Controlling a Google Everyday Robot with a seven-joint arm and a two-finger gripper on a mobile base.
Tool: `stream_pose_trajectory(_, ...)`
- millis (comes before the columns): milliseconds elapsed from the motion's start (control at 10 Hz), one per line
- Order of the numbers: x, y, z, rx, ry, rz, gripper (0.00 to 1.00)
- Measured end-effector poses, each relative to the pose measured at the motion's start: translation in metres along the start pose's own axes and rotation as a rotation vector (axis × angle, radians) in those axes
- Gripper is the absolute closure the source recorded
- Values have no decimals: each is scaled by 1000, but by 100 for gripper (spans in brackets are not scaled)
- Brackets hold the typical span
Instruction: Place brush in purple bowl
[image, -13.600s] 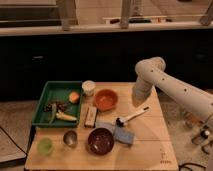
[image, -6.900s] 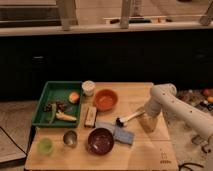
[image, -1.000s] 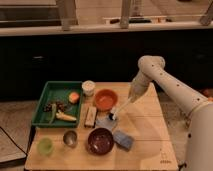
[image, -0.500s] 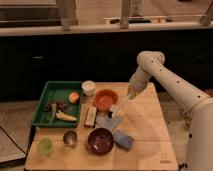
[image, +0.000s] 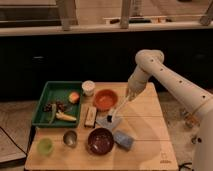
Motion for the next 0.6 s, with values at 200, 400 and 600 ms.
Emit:
stream_pose_trajectory(200, -18, -3, 5, -27, -30, -53, 100)
stream_pose_trajectory(400, -33, -8, 8, -52, -56, -94, 100)
stream_pose_trajectory(600, -48, -9, 10, -78, -82, -125, 100)
